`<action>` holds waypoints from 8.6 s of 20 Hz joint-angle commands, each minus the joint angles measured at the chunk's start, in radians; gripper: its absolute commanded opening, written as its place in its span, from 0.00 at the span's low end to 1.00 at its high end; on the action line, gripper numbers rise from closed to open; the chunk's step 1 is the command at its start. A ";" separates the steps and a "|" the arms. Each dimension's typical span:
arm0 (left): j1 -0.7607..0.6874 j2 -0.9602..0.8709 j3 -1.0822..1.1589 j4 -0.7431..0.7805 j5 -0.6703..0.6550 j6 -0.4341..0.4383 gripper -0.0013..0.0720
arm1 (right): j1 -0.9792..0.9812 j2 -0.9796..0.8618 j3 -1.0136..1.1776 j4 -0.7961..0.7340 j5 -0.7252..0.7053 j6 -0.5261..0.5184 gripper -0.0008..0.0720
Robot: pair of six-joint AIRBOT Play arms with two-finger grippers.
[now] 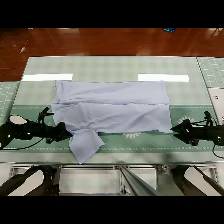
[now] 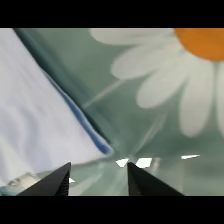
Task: Fold the shirts.
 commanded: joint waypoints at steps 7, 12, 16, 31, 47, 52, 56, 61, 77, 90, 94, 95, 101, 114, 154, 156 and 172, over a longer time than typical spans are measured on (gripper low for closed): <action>0.000 0.000 0.001 0.005 0.039 0.003 0.04 | 0.211 -0.154 0.079 0.171 -0.075 -0.097 0.05; 0.000 0.002 0.097 0.022 -0.028 0.011 0.04 | 0.234 -0.072 0.246 0.111 0.021 -0.077 0.05; 0.000 0.001 0.296 0.022 -0.052 0.007 0.04 | 0.234 -0.028 0.346 -0.071 0.093 -0.015 0.05; -0.077 -0.572 1.093 -0.017 -0.115 -0.092 0.04 | 0.380 -0.436 0.736 0.099 -0.109 -0.001 0.05; 0.018 -0.751 1.460 0.132 -0.335 -0.203 0.71 | 0.262 -0.601 0.970 0.145 -0.002 0.023 0.59; 0.073 -0.429 1.350 0.132 -0.211 -0.112 0.71 | 0.079 -0.376 0.904 -0.031 -0.032 0.048 0.58; -0.068 -0.079 0.859 0.127 0.109 -0.075 0.71 | 0.095 -0.314 0.642 0.010 -0.218 0.040 0.58; -0.243 0.068 0.496 0.123 0.244 -0.079 0.71 | 0.193 -0.482 0.607 0.182 -0.226 -0.053 0.58; -0.266 0.043 0.486 0.095 0.230 -0.079 0.48 | 0.466 -0.647 0.871 0.208 -0.065 -0.060 0.05; -0.733 -0.282 0.774 -0.056 0.239 -0.079 0.04 | 0.463 0.462 0.417 -0.053 0.135 0.125 0.05; -0.922 -0.546 1.007 -0.056 0.165 -0.142 0.04 | 0.463 0.637 0.412 -0.053 0.175 0.212 0.05; -0.961 -0.592 1.051 -0.056 0.154 -0.155 0.04 | 0.463 0.657 0.412 -0.053 0.187 0.224 0.05; -1.136 -0.794 1.205 -0.209 0.138 -0.192 0.04 | 0.463 0.672 0.412 0.016 0.197 0.226 0.05; -0.550 -0.460 1.152 -0.138 -0.030 -0.153 0.04 | 0.626 0.504 0.416 0.306 -0.011 0.109 0.05; -0.281 0.355 0.310 -0.063 0.182 -0.079 0.04 | 0.873 0.193 -0.103 0.186 -0.600 0.423 0.57; -0.281 0.341 0.310 -0.063 0.182 -0.079 0.04 | 0.908 0.077 -0.075 0.371 -0.613 0.251 0.57; -0.281 0.312 0.310 -0.063 0.181 -0.079 0.04 | 1.050 -0.362 0.953 0.132 -0.317 0.203 0.05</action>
